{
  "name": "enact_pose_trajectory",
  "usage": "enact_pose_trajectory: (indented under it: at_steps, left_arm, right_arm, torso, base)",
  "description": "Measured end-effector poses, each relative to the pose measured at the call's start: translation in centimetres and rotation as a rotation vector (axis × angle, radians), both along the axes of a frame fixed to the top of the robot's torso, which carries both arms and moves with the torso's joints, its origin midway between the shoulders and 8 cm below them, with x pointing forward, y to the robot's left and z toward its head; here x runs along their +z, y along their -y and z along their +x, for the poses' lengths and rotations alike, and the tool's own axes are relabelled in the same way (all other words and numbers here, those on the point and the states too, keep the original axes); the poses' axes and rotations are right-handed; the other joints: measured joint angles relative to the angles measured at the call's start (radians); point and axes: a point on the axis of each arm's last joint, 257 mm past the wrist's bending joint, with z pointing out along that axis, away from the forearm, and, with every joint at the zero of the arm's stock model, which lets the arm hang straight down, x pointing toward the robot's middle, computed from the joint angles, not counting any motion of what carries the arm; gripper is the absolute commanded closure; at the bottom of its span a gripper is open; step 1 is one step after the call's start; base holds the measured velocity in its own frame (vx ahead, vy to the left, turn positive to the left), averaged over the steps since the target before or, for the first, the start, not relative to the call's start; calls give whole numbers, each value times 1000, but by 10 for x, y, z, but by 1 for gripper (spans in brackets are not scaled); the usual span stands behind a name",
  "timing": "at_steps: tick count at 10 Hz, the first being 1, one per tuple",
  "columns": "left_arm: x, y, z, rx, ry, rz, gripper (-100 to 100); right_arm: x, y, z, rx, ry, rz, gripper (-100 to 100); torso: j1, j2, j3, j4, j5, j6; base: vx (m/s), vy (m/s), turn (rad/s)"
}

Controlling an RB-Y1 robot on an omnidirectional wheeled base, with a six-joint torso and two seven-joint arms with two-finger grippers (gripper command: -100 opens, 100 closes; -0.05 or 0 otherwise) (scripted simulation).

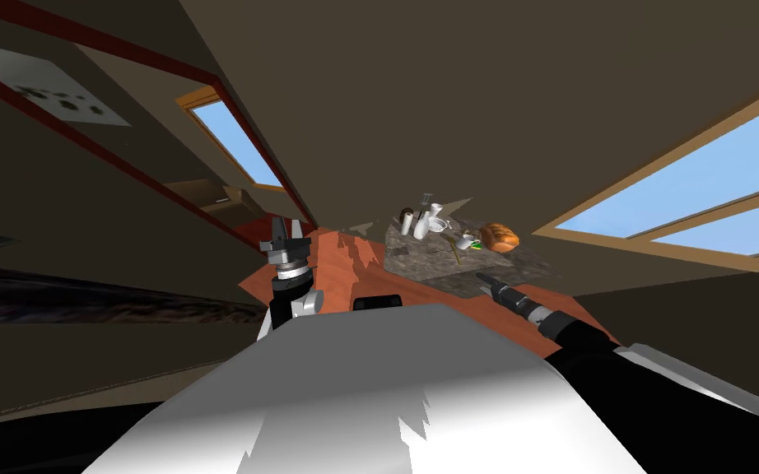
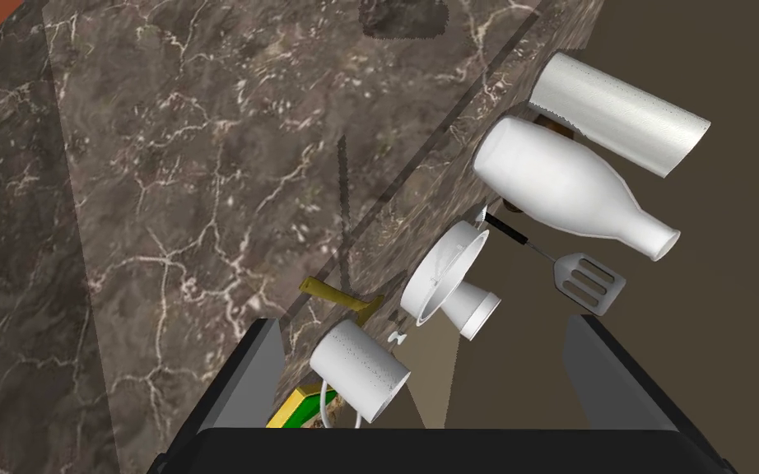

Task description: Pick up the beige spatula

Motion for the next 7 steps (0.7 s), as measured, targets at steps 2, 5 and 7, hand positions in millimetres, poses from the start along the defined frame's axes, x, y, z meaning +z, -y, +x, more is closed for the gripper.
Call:
enact_pose_trajectory:
  at_steps: [2, 5, 7]
  left_arm:
    - [0, 0, 0, 0, 0, 0, 0]
    - [0, 0, 0, 0, 0, 0, 0]
    - [0, 0, 0, 0, 0, 0, 0]
  right_arm:
    - [0, 0, -1, 0, -3, -1, -100]
    - [0, 1, -1, 1, -3, -1, -100]
    - [0, 1, -1, 1, -3, -1, -100]
  torso:
    - [-1, -1, -1, 0, 0, 0]
    - [-1, -1, -1, 0, 0, 0]
    - [0, -1, 0, 0, 0, 0]
  base:
    - [2, -1, -6]
    - [2, -1, -6]
    - [-20, 14, 64]
